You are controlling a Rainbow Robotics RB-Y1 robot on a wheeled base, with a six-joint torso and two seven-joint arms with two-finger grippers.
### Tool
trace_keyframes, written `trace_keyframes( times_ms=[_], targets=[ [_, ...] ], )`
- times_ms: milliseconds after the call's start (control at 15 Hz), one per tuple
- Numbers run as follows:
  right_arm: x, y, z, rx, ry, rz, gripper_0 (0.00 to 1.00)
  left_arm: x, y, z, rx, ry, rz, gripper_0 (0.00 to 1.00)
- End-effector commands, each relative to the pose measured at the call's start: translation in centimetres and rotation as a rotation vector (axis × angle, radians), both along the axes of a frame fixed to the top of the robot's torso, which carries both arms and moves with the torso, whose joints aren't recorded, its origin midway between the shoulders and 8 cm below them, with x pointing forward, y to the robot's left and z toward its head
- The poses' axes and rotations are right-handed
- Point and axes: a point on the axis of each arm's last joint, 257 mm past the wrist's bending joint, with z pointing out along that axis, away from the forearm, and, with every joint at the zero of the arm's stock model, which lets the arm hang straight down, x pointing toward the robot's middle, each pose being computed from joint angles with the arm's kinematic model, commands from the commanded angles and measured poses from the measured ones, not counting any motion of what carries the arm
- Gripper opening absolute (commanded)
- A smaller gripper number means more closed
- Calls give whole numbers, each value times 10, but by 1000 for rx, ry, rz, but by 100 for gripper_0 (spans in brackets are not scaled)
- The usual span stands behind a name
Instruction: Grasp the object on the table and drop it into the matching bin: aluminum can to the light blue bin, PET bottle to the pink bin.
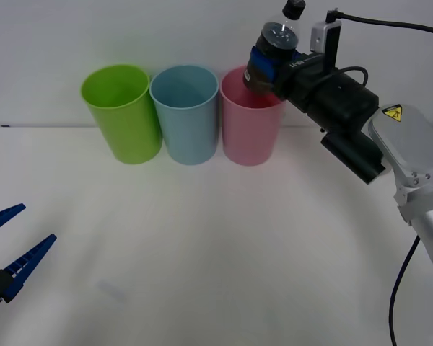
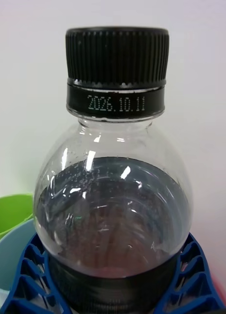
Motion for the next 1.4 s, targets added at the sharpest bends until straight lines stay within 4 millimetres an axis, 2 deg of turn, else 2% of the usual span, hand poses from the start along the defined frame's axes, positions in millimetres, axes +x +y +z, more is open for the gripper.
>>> trace_keyframes(
  times_ms=[67, 600, 1200, 1333, 1400],
  targets=[
    [15, 8, 3, 3, 7, -13, 0, 0, 0, 0, 0, 0, 0, 100],
    [42, 5, 4, 4, 27, -69, 0, 0, 0, 0, 0, 0, 0, 100],
    [42, 5, 2, 2, 30, -71, 1, 0, 0, 0, 0, 0, 0, 100],
    [42, 5, 2, 1, 29, -71, 20, 0, 0, 0, 0, 0, 0, 100],
    [42, 4, 1, 0, 31, -72, 79, 0, 0, 0, 0, 0, 0, 100]
  ],
)
